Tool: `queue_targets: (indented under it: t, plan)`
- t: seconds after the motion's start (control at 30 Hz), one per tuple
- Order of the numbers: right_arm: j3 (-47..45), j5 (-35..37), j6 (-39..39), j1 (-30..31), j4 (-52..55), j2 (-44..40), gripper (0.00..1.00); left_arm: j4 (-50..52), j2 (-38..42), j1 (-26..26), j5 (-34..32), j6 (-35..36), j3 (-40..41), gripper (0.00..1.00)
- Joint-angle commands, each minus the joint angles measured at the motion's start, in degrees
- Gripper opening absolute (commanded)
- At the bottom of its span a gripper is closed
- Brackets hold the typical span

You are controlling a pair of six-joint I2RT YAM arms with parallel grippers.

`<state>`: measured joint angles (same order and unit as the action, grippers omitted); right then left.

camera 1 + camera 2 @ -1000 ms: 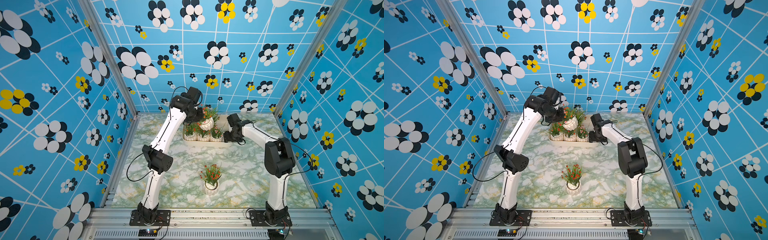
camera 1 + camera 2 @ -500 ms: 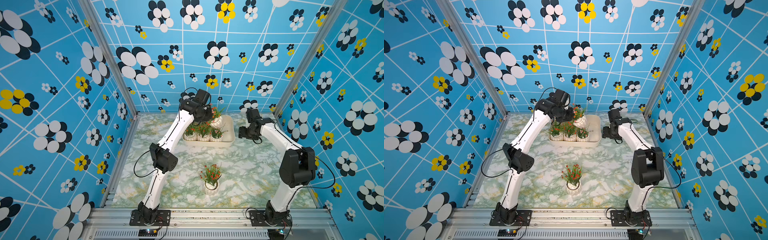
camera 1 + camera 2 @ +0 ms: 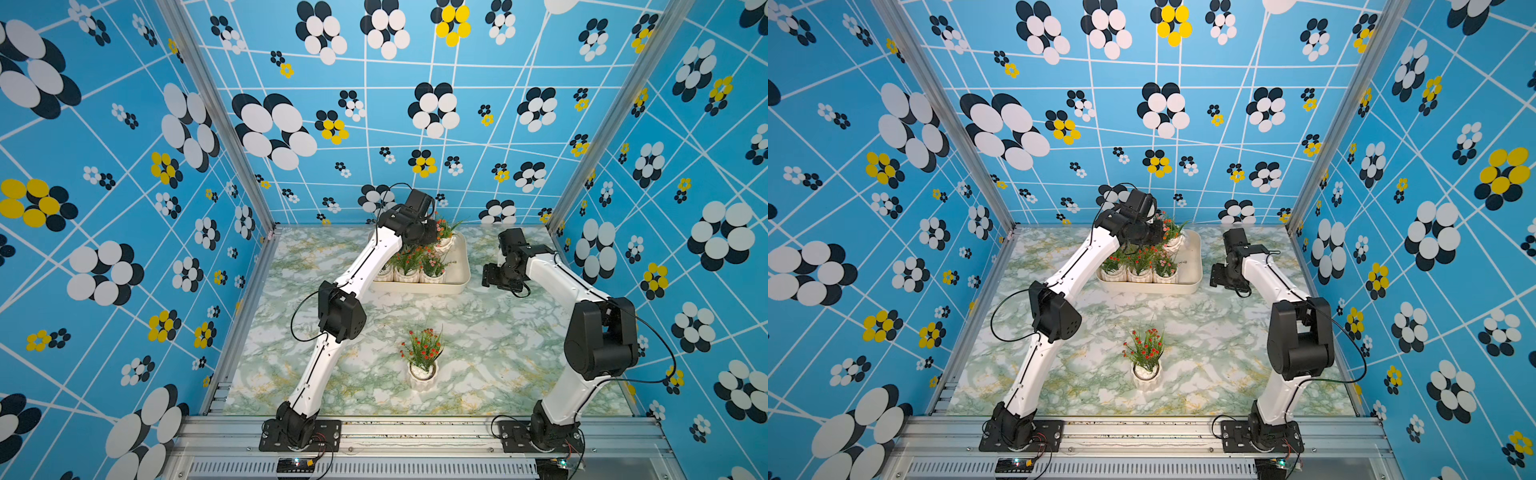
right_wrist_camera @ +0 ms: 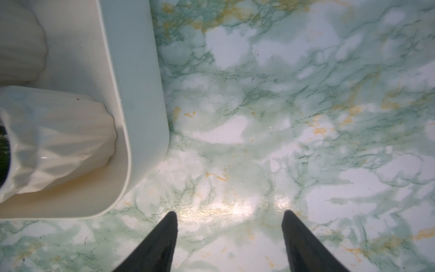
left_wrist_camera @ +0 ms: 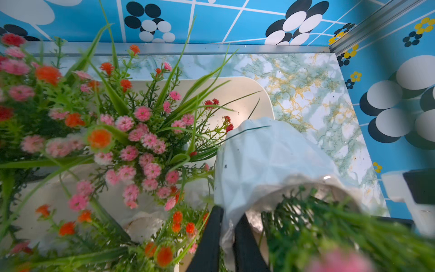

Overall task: Put the potted gypsophila into the storage box
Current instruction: Place the baby's breath potted plant at the storage box.

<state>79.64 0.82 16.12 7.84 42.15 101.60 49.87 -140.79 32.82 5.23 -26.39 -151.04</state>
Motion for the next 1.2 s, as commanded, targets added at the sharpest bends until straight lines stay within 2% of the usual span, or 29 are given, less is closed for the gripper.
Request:
queue_targets:
  t: [0.0, 0.4, 1.17]
  plan:
    - [-1.0, -0.8, 1.0, -0.5, -0.8, -1.5, 0.73, -6.2, -0.3, 0.0, -1.1, 2.2, -2.2, 0.00]
    - [-3.4, -1.5, 1.6, -0.7, -2.3, -1.5, 0.73, -4.1, -3.3, -0.1, -3.8, 4.7, -2.2, 0.00]
    - [-5.4, -2.3, 1.9, -0.7, -3.7, -0.3, 0.73, -4.1, -8.4, -0.8, -4.7, 5.7, -2.2, 0.01]
